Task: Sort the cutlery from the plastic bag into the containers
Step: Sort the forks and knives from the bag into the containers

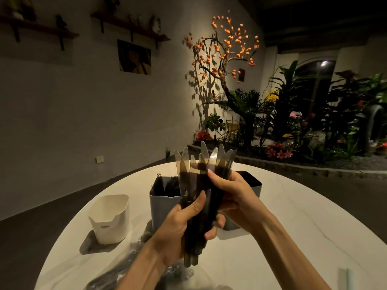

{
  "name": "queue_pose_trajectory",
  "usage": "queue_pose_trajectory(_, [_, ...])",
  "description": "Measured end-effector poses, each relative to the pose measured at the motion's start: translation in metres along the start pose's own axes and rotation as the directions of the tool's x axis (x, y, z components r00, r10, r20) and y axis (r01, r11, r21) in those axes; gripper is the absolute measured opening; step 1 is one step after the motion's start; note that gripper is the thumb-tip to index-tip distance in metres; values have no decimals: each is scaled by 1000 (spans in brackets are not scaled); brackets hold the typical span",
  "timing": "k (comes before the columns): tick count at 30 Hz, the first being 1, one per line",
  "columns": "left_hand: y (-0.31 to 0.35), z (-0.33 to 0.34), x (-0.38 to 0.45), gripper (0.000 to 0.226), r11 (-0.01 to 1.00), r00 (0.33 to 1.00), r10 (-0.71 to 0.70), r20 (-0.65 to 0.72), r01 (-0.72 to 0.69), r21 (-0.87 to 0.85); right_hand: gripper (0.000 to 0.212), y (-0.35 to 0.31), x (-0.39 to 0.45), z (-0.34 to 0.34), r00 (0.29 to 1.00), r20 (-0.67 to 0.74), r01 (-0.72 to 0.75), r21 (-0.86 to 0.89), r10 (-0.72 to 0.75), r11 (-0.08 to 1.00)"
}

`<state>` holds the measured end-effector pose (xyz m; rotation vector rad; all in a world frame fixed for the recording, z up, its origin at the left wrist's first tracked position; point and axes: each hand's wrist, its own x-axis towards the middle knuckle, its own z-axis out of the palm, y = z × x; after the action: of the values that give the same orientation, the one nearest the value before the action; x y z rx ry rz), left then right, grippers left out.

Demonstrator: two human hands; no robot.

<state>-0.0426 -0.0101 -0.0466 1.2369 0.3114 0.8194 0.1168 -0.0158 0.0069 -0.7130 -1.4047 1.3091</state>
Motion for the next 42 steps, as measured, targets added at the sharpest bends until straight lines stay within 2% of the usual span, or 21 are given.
queue_pose_trajectory(3, [-1, 6, 6, 40, 1000, 1000, 20, 15, -20, -10, 32, -5, -7, -8, 999, 32, -5, 34, 4, 999])
queue_pose_trajectory(8, [-7, 14, 15, 57, 999, 1000, -4, 2, 4, 40, 44, -7, -11, -22, 999, 36, -10, 69, 7, 998])
queue_pose_trajectory(13, [-9, 26, 22, 61, 999, 1000, -15, -4, 16, 47, 45, -11, -18, -34, 998, 67, -25, 120, 17, 992])
queue_pose_trajectory(18, [-11, 34, 29, 55, 998, 999, -35, -18, 35, 45, 43, -18, -25, -40, 999, 39, -20, 86, 17, 996])
queue_pose_trajectory(23, [-14, 45, 33, 35, 994, 999, -40, 14, 38, 100, 30, -19, -23, -37, 979, -202, -14, -122, -11, 992])
queue_pose_trajectory(27, [-15, 53, 33, 32, 991, 999, -44, -9, 45, 123, 25, -16, -23, -39, 951, -308, -20, -97, -11, 995])
queue_pose_trajectory(36, [-16, 60, 39, 43, 990, 999, -37, 13, 35, 140, 29, -17, -30, -51, 969, -241, 49, -46, -58, 998])
queue_pose_trajectory(39, [-18, 61, 42, 38, 989, 999, -46, 29, 41, 144, 31, -18, -33, -53, 971, -234, 46, -30, -52, 998])
queue_pose_trajectory(42, [-21, 64, 44, 31, 992, 995, -56, 86, 46, 113, 36, -24, -37, -54, 990, -130, 57, -16, -59, 998])
